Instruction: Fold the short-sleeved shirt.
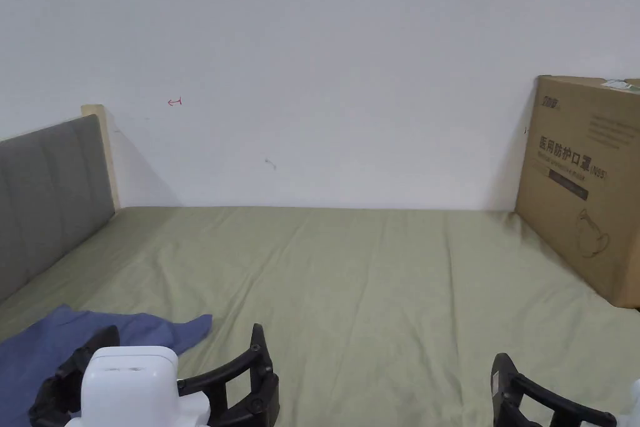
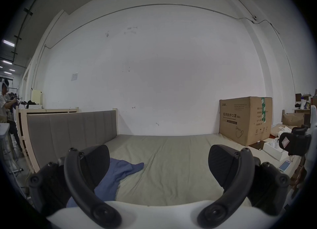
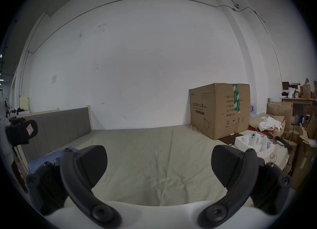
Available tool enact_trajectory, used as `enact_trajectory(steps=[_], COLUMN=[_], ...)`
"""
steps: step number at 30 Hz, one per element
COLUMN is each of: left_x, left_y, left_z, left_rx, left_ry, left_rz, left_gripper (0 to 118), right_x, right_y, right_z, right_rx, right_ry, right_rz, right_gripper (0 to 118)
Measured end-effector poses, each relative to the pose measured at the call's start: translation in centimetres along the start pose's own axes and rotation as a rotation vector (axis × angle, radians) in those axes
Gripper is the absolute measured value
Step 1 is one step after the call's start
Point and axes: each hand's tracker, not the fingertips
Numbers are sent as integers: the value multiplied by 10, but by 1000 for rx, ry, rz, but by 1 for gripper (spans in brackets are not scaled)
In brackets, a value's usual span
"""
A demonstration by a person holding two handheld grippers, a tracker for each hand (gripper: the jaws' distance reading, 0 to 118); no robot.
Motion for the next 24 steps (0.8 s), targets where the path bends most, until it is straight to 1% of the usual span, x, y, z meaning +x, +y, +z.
enact_trajectory(steps=[2, 6, 8, 9, 10, 11, 12, 13, 14, 15, 16, 17, 18, 19, 20, 22, 24], left_x=[1, 3, 5, 5, 5, 6, 6, 7, 7, 6, 5, 2, 0, 0, -2, -2, 3], left_y=[-2, -4, -4, -4, -4, -3, -2, -1, 1, 1, 1, 1, 1, 1, 1, 1, -1], left_z=[-1, -3, -4, -4, -4, -2, -2, 0, 1, 1, 1, 1, 1, 1, -1, -5, -6], left_rx=[-20, -49, -56, -59, -57, -49, -42, -29, -30, -28, -28, -31, -34, -45, -65, -99, -102], left_ry=[-9, -30, -34, -41, -43, -38, -37, -25, -2, 3, 2, -2, 8, 15, -10, -53, -43], left_rz=[2, 15, 17, 19, 19, 18, 17, 11, 1, -6, -2, 4, -2, 9, 25, 45, 18], left_gripper=[115, 115, 113, 110, 103, 93, 79, 51, 24, 1, 0, 0, 0, 0, 0, 0, 0], right_x=[-3, -6, -7, -7, -8, -8, -8, -7, -7, -7, -8, -7, -4, 1, 5, 5, 9], right_y=[1, 2, 2, 3, 4, 4, 5, 5, 5, 5, 7, 7, 6, 5, 5, 1, 0], right_z=[1, 1, 2, 2, 2, 2, 2, 3, 3, 5, 4, 1, -1, -4, -6, -8, -7], right_rx=[13, 19, 27, 34, 37, 37, 36, 37, 46, 67, 68, 13, 26, -13, -37, -39, -37], right_ry=[-33, -37, -43, -43, -42, -40, -32, -25, -19, -20, -57, -101, -89, -17, -10, -49, -58], right_rz=[44, 72, 84, 81, 83, 83, 80, 77, 77, 80, 90, 91, 51, -5, -28, -11, -1], right_gripper=[118, 118, 118, 118, 118, 117, 112, 78, 25, 0, 0, 0, 0, 0, 0, 0, 0])
